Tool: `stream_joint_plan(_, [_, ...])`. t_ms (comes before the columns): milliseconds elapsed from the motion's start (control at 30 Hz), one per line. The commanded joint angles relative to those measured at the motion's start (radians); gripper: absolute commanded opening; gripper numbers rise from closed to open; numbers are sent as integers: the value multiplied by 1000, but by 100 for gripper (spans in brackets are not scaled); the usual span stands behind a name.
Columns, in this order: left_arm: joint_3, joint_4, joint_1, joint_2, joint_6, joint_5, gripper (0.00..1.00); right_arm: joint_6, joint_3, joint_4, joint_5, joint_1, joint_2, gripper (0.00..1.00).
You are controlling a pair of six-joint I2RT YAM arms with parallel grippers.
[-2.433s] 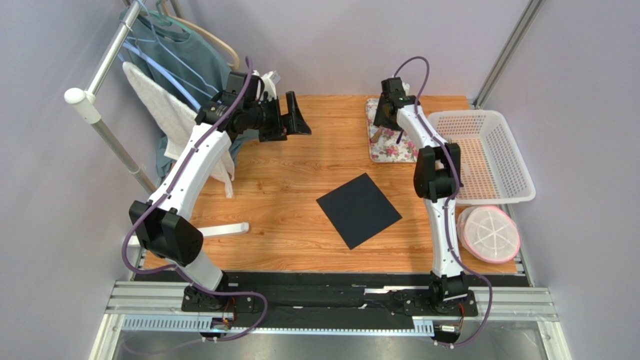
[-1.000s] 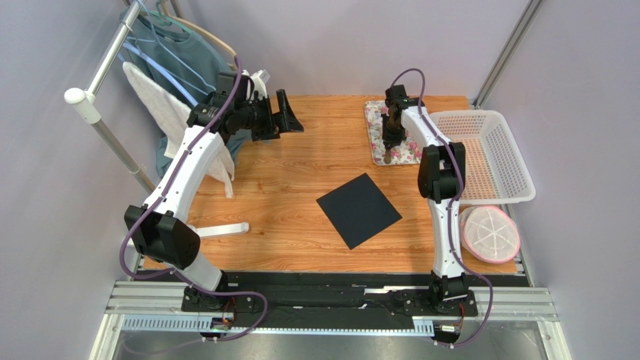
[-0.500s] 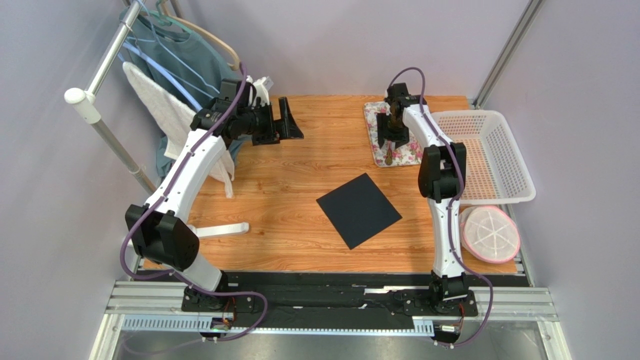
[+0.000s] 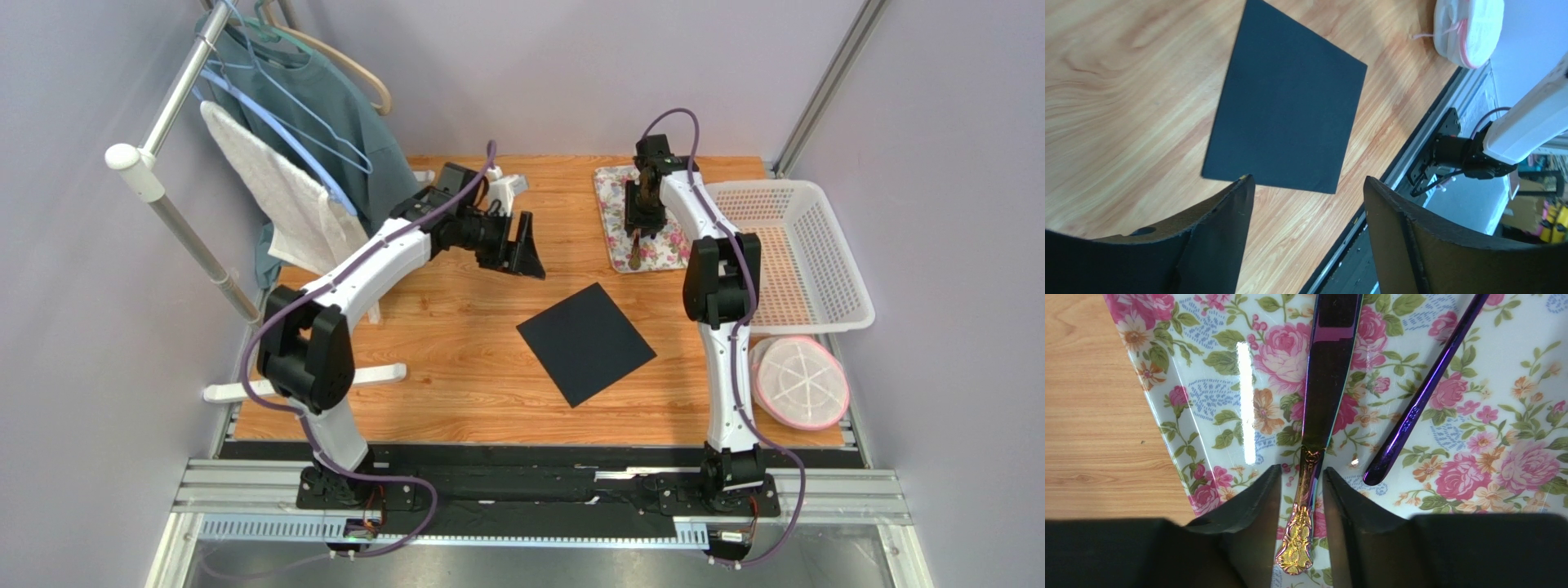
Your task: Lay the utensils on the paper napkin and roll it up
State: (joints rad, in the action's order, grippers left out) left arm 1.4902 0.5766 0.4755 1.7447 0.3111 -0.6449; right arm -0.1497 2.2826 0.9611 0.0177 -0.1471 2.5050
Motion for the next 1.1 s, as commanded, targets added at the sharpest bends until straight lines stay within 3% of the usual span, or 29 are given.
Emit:
stream_joint_plan(0, [28,-77,67,90,9,-50,70,-31,-5,-21,-4,7,41,30])
stream_joint_plan(200, [65,-98,118,225,19,-21,60,-31,12,-22,-2,12,34,0])
stream_joint_plan(433, [52,-81,152,325,37,-18,54,-25,2,-39,-44,12,-3,0])
stream_joint_plan(700, [-27,-49,150,337,11,62,50,-27,-9,-62,-67,12,-44,0])
stream_joint_plan(833, [-47,-26,124,355,13,89,44,-27,-9,-56,-79,14,-61,0])
stream_joint_plan(1067, [-91,20,77,374,5,111,42,-25,-61,-47,-108,3,-121,0])
